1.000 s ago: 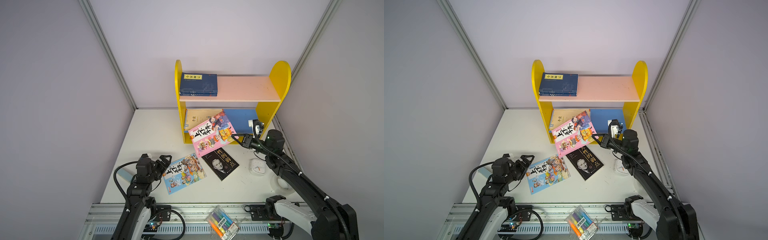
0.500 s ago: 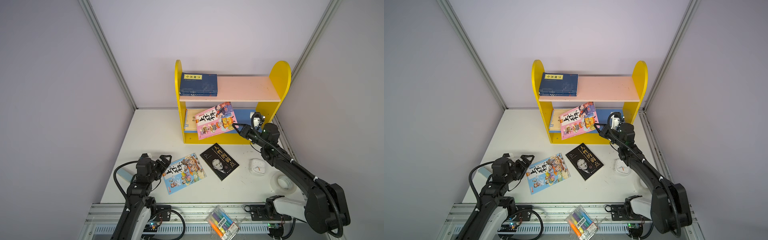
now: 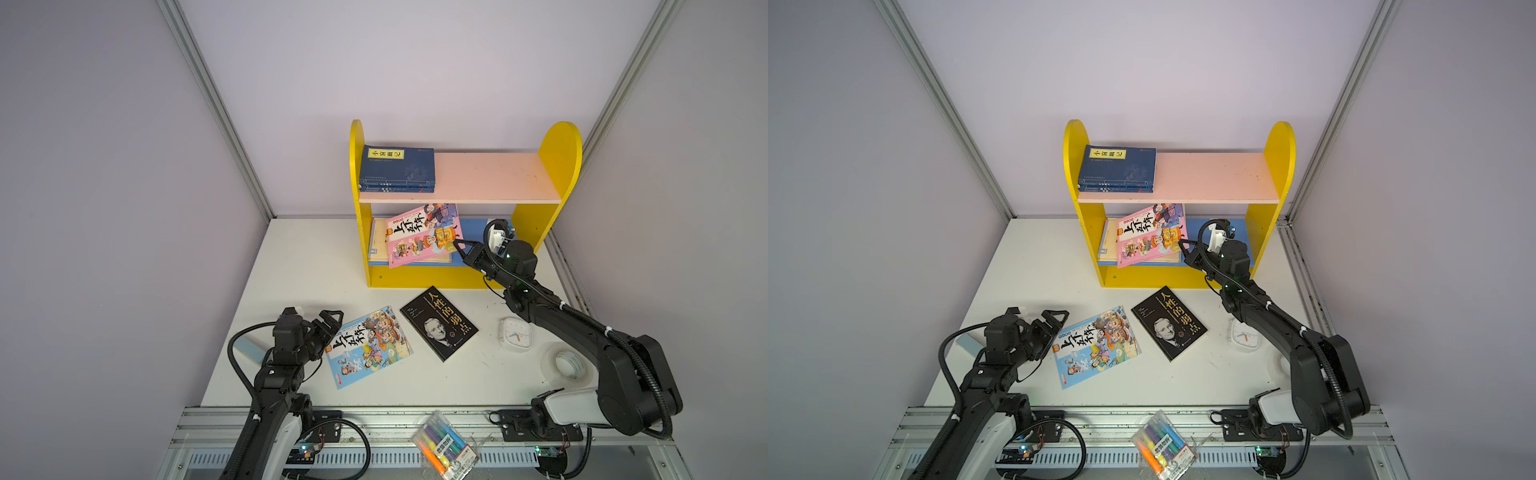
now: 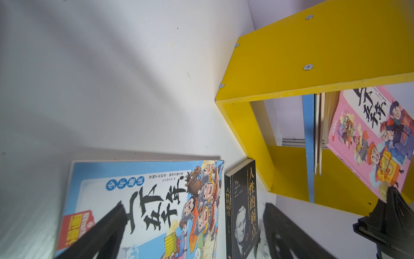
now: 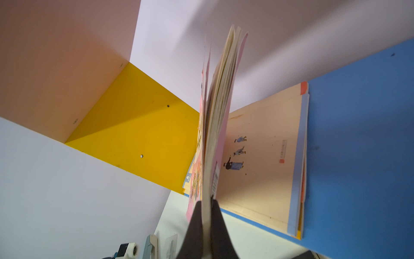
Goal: Stacking books/files
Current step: Place the book on the bookshelf.
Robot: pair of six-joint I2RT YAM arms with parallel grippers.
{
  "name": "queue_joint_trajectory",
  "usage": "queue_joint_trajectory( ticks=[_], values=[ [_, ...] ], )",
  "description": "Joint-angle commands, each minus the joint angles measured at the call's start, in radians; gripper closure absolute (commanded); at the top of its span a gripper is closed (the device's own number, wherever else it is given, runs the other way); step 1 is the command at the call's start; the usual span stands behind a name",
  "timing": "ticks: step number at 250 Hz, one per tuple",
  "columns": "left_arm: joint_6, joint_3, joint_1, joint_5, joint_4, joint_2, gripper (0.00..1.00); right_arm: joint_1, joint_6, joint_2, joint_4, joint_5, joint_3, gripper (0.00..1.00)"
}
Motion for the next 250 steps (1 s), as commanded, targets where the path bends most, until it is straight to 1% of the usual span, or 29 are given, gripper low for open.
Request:
queue_joint_trajectory(
  ticks=[1, 99, 128, 180, 250],
  values=[
    [0.01, -0.002, 0.001, -0.001, 0.027, 0.0, 0.02, 0.012, 0.019, 0.036, 0.096, 0.021, 0.034, 0.96],
    [0.004, -0.013, 0.002, -0.008, 0.019, -0.004, 0.02, 0.039, 0.107, 0.186, 0.217, 0.031, 0.057, 0.95],
    [0.004, -0.014, 0.002, -0.007, 0.018, -0.002, 0.02, 0.056, 0.091, 0.21, 0.19, 0.049, 0.072, 0.94],
    [0.003, -0.017, 0.002, -0.012, 0.015, -0.008, 0.02, 0.077, 0.028, 0.201, 0.064, 0.128, 0.094, 0.94],
    [0.003, -0.019, 0.003, -0.011, 0.013, -0.008, 0.02, 0.077, 0.026, 0.205, 0.041, 0.177, 0.104, 0.94]
  ],
)
